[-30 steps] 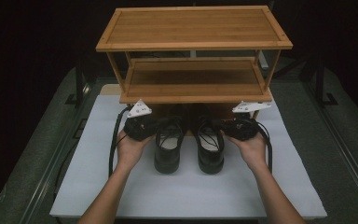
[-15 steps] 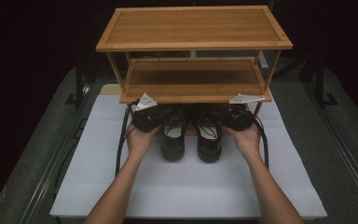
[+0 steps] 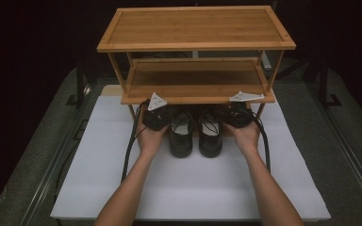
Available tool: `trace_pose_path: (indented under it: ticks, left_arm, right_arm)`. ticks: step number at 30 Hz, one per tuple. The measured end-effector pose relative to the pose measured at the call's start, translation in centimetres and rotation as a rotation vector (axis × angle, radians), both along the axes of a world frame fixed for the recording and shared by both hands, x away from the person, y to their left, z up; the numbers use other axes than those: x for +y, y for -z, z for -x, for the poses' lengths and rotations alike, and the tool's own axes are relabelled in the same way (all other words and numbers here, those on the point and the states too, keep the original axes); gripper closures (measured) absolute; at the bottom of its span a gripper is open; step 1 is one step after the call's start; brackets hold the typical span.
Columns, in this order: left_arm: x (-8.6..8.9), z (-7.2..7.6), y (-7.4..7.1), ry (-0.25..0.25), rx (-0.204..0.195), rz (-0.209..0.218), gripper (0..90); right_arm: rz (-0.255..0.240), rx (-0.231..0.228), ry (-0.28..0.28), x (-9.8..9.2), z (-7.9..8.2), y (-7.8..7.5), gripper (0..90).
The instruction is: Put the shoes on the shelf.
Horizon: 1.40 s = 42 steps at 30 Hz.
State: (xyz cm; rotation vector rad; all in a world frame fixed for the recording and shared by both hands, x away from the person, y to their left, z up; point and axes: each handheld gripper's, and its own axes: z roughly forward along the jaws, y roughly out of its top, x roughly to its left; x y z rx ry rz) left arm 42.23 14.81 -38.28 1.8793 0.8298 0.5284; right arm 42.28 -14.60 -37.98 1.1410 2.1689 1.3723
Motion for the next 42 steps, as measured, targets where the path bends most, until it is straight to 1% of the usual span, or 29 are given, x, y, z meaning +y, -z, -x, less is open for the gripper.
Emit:
trace_pose_path:
  ticks: [1, 2, 3, 6, 8, 10, 11, 12, 14, 15, 16, 17, 19, 21, 22, 23, 24, 26, 27, 28, 29, 30, 33, 35, 36, 37, 40, 41, 42]
  left_arm:
    - [-0.1, 0.1, 0.1, 0.002, -0.008, 0.006, 88.5]
    - [-0.1, 0.1, 0.1, 0.002, -0.008, 0.006, 88.5]
    - [-0.2, 0.1, 0.1, 0.003, -0.013, 0.001, 88.5]
    - [-0.1, 0.3, 0.3, 0.009, -0.013, 0.002, 88.4]
    - [0.0, 0.4, 0.5, 0.018, -0.008, 0.01, 88.5]
    - [0.0, 0.5, 0.6, 0.024, -0.009, 0.007, 88.4]
    - [0.0, 0.7, 0.7, 0.039, -0.005, 0.004, 88.3]
    - [0.0, 0.7, 0.7, 0.039, -0.005, 0.004, 88.3]
    - [0.0, 0.9, 0.7, 0.04, -0.018, -0.013, 88.3]
    - [0.1, 0.9, 0.8, 0.04, -0.011, -0.002, 88.2]
    - [0.1, 0.9, 0.8, 0.04, -0.011, -0.002, 88.2]
    - [0.2, 0.9, 0.8, 0.043, -0.012, -0.003, 88.0]
    - [0.1, 1.0, 0.8, 0.046, -0.017, -0.014, 86.7]
    - [0.0, 1.0, 0.7, 0.049, -0.017, -0.015, 85.4]
    - [0.0, 1.0, 0.7, 0.052, -0.013, -0.011, 82.6]
    - [0.1, 1.1, 0.6, 0.065, -0.011, -0.01, 77.6]
    - [0.2, 1.2, 0.5, 0.064, -0.007, -0.015, 74.9]
    - [0.3, 1.3, 0.3, 0.063, -0.005, -0.017, 64.2]
    - [0.8, 1.7, -0.1, 0.066, -0.012, -0.013, 58.6]
    - [1.1, 1.9, -0.3, 0.074, -0.003, -0.01, 55.2]
    - [1.4, 2.2, -0.6, 0.079, 0.004, -0.018, 52.3]
    - [1.7, 2.6, -0.8, 0.081, 0.002, -0.031, 49.5]
    - [2.9, 3.8, -1.4, 0.093, 0.005, -0.019, 45.2]
    - [3.7, 4.6, -1.5, 0.103, 0.024, -0.003, 41.9]
    - [3.7, 4.6, -1.5, 0.103, 0.024, -0.003, 39.7]
    - [4.2, 5.5, -1.4, 0.116, 0.044, -0.011, 37.3]
    - [4.6, 6.6, -0.8, 0.13, 0.059, -0.041, 32.8]
    - [4.8, 6.9, -0.5, 0.134, 0.066, -0.045, 31.4]
    - [4.8, 6.9, -0.5, 0.134, 0.066, -0.045, 29.9]
  right_arm:
    - [0.008, -0.013, 0.002, 0.2, 0.0, 0.1, 87.0]
    - [0.012, -0.013, 0.0, 0.3, 0.1, 0.1, 86.9]
    - [0.006, -0.01, -0.002, 0.3, 0.1, 0.2, 86.9]
    - [0.007, -0.014, -0.001, 0.5, 0.3, 0.3, 86.9]
    - [0.002, -0.016, 0.0, 0.4, 0.4, 0.6, 86.9]
    - [0.001, -0.015, 0.002, 0.4, 0.5, 0.6, 86.9]
    - [-0.004, -0.008, 0.003, 0.2, 0.6, 0.8, 86.8]
    - [-0.004, -0.008, 0.003, 0.2, 0.6, 0.8, 86.8]
    - [0.001, -0.009, 0.006, 0.2, 0.8, 0.9, 86.8]
    - [0.002, -0.002, 0.004, 0.2, 1.0, 1.0, 86.8]
    - [0.006, -0.001, 0.004, 0.2, 1.1, 1.0, 86.8]
    - [0.015, -0.004, 0.006, 0.3, 1.2, 1.0, 86.8]
    - [0.019, -0.006, 0.007, 0.3, 1.2, 1.1, 86.5]
    - [0.022, -0.006, 0.01, 0.3, 1.2, 1.1, 86.0]
    - [0.021, -0.01, 0.011, 0.3, 1.2, 1.2, 84.5]
    - [0.015, -0.008, 0.011, 0.1, 1.3, 1.1, 80.1]
    - [0.014, -0.009, 0.01, 0.1, 1.4, 1.1, 78.6]
    - [0.005, -0.011, 0.001, 0.0, 1.5, 1.0, 76.8]
    - [0.018, -0.021, 0.0, 0.0, 1.9, 0.6, 69.8]
    - [0.027, -0.023, -0.001, 0.0, 2.1, 0.5, 67.6]
    - [0.033, -0.026, -0.006, 0.0, 2.3, 0.3, 65.7]
    - [0.037, -0.031, -0.008, -0.1, 2.6, 0.1, 63.7]
    - [0.018, -0.032, -0.018, -0.7, 3.8, -0.5, 58.1]
    - [0.01, -0.022, -0.021, -1.2, 4.7, -0.8, 53.2]
    - [0.01, -0.022, -0.021, -1.2, 4.7, -0.8, 53.2]
    - [-0.006, -0.003, -0.031, -1.8, 5.7, -0.8, 47.6]
    - [-0.001, 0.001, -0.036, -2.3, 6.9, -0.6, 42.0]
    - [0.001, 0.002, -0.041, -2.5, 7.4, -0.5, 40.7]
    - [0.001, 0.002, -0.041, -2.5, 7.4, -0.5, 40.7]
